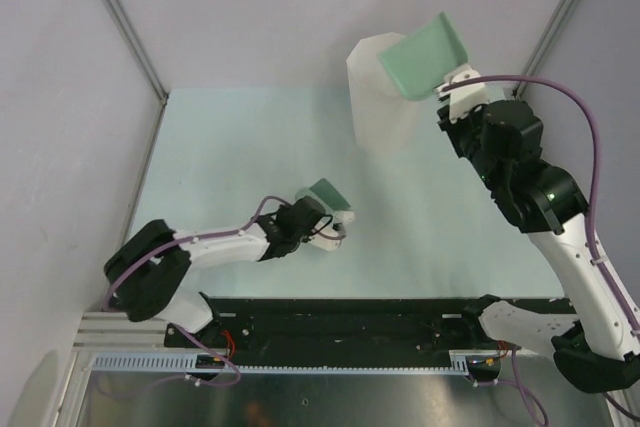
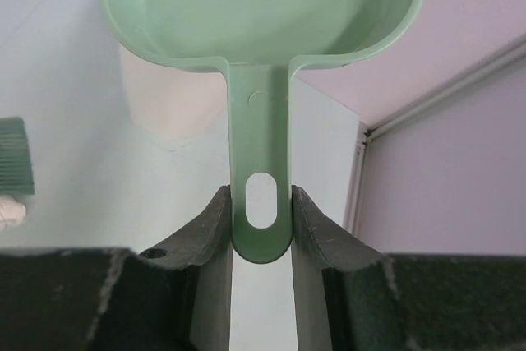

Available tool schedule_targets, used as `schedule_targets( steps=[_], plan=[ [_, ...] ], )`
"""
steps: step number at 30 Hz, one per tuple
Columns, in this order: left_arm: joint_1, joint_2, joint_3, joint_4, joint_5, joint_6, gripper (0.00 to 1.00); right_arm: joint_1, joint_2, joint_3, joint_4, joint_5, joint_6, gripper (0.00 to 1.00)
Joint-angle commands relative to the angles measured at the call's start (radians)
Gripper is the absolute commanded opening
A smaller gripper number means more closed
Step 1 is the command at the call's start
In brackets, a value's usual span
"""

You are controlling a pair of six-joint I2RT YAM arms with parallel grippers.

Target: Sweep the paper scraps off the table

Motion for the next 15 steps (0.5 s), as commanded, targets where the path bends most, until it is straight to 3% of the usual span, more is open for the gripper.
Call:
schedule_targets(
  steps=[1, 3, 8, 11, 15],
  plan=[
    [0.03, -0.071, -0.073, -0.215, 0.025, -0.104, 0.0, 0.046, 0.019, 0.073, -0.023, 0.012, 0.029, 0.0],
    [0.054, -0.085, -0.015, -0.253, 0.037, -0.172, 0.0, 0.054, 0.062, 0.148, -0.107, -0.022, 0.074, 0.0],
    [0.175, -0.084, 0.306, -0.452, 0.201, -0.435, 0.0, 0.119, 0.142, 0.265, -0.437, -0.13, 0.21, 0.0],
    [0.25, -0.079, 0.439, -0.567, 0.345, -0.55, 0.0, 0.175, 0.105, 0.234, -0.522, -0.184, 0.365, 0.0],
    [0.301, -0.07, 0.512, -0.649, 0.5, -0.659, 0.0, 0.208, -0.026, 0.033, -0.498, -0.215, 0.586, 0.0]
  ],
)
